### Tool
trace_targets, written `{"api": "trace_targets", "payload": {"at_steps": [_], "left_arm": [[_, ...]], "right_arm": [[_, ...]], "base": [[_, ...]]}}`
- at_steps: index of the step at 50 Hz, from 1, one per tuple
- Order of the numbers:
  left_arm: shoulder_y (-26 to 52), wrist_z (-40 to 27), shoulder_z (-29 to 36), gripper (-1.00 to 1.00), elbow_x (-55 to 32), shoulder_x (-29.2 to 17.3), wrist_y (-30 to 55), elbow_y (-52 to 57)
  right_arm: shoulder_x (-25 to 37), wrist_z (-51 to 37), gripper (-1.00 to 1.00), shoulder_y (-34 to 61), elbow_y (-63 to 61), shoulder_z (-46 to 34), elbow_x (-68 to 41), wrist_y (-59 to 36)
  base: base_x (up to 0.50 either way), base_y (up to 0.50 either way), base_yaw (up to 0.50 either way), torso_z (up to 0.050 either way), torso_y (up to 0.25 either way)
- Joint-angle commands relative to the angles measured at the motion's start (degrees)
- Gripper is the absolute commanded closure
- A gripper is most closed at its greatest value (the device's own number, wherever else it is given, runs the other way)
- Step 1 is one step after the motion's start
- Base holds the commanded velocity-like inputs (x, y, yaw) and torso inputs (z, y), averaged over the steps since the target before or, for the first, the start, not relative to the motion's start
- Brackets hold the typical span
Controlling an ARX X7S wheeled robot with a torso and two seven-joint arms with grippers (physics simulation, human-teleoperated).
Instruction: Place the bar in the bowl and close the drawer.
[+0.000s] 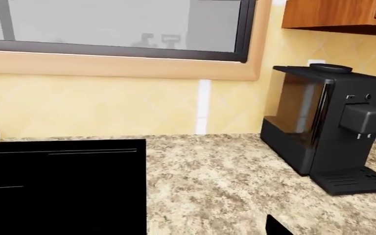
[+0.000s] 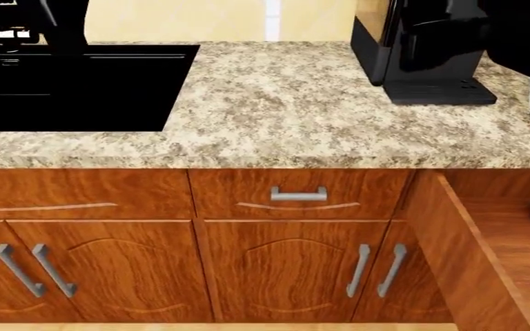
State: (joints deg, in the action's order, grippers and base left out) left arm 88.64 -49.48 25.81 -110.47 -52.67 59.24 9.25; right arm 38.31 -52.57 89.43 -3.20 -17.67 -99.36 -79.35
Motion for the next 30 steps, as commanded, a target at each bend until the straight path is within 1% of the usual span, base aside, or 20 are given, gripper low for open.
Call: {"api": "trace_targets", "payload": {"at_steps": [1, 12, 30], "left_arm": [[-0.07, 0.24, 1.88, -1.0, -0.13, 1.69, 0.84, -1.24], [-0.27, 0.7, 2.64, -1.0, 0.41, 2.22, 1.01, -1.86], [0.36, -0.02, 2.55, -1.0, -1.18, 1.74, 0.97, -0.9]], "right_arm": [[0.81, 0.14, -1.0, -0.8, 0.13, -0.68, -0.71, 0.19], [1.23, 1.76, -1.0, -1.44, -0.36, -1.35, -0.51, 0.35], [2.21, -0.51, -1.0, -0.41, -1.39, -2.04, -3.59, 0.88]], "base": [[0.41, 0.0, 0.0, 0.0, 0.0], [0.5, 0.0, 0.0, 0.0, 0.0], [0.5, 0.02, 0.0, 0.0, 0.003]]}}
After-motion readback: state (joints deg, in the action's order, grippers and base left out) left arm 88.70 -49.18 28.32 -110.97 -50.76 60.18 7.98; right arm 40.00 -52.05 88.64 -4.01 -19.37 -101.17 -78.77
